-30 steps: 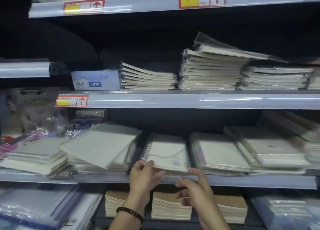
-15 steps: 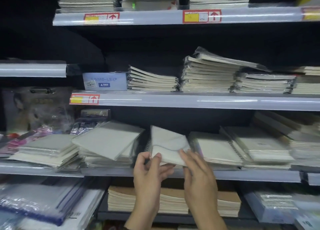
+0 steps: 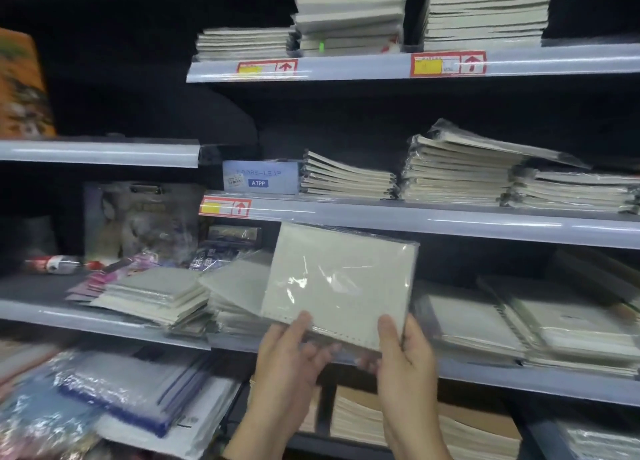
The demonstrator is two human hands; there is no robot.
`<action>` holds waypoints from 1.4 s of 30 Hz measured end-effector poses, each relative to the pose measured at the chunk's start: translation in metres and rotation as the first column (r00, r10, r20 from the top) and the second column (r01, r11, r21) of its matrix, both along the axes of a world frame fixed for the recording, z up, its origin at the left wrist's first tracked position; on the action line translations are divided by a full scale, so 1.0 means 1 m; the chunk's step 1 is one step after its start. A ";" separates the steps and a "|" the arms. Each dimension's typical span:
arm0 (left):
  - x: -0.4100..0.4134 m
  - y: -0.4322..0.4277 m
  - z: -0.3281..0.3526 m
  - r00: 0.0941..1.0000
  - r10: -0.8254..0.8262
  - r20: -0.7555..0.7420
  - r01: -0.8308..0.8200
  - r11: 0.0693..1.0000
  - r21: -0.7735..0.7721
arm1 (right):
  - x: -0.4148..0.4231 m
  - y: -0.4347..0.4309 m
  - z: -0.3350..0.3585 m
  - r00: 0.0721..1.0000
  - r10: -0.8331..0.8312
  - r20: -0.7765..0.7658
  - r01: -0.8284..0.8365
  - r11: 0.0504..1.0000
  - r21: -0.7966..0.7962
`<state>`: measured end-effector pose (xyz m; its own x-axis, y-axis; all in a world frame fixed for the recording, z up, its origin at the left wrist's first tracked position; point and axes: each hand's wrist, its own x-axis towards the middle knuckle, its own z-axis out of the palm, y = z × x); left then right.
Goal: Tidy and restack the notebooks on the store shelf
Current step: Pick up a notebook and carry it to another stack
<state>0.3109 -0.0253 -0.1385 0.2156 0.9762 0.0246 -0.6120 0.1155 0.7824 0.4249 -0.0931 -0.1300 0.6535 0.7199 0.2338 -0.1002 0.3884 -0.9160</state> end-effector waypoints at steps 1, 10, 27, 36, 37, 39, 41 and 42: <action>-0.009 0.001 0.000 0.999 0.042 0.002 -0.042 0.999 0.025 | -0.007 0.002 0.002 0.998 0.056 -0.039 -0.056 0.998 -0.016; -0.120 0.027 -0.006 0.948 0.317 0.008 -0.315 0.940 0.129 | -0.081 0.042 -0.011 0.904 0.425 -0.054 -0.427 0.884 -0.193; -0.269 0.176 0.000 0.787 0.617 -0.032 -0.617 0.786 -0.038 | -0.267 0.214 -0.017 0.873 0.441 0.206 -0.394 0.889 -0.233; -0.273 0.261 -0.010 0.823 0.536 -0.190 -0.560 0.823 -0.102 | -0.270 0.281 -0.015 0.779 0.626 -0.017 -0.598 0.735 -0.321; -0.277 0.270 -0.019 0.814 0.522 -0.255 -0.557 0.825 -0.089 | -0.266 0.284 -0.013 0.752 0.650 -0.108 -0.646 0.697 -0.310; -0.290 0.306 -0.057 0.749 0.522 -0.408 -0.593 0.802 -0.064 | -0.260 0.284 -0.010 0.685 0.699 -0.205 -0.721 0.610 -0.329; -0.294 0.316 -0.069 0.726 0.527 -0.443 -0.604 0.795 -0.045 | -0.258 0.280 -0.013 0.667 0.721 -0.188 -0.731 0.586 -0.350; -0.288 0.305 -0.061 0.745 0.519 -0.419 -0.589 0.806 -0.049 | -0.258 0.279 -0.015 0.668 0.722 -0.179 -0.729 0.588 -0.350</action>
<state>0.0228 0.2802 -0.1991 -0.4071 0.9060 -0.1155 -0.2795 -0.0032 0.9601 0.1669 0.1859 -0.1448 -0.1224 0.9805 -0.1537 -0.2155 -0.1774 -0.9603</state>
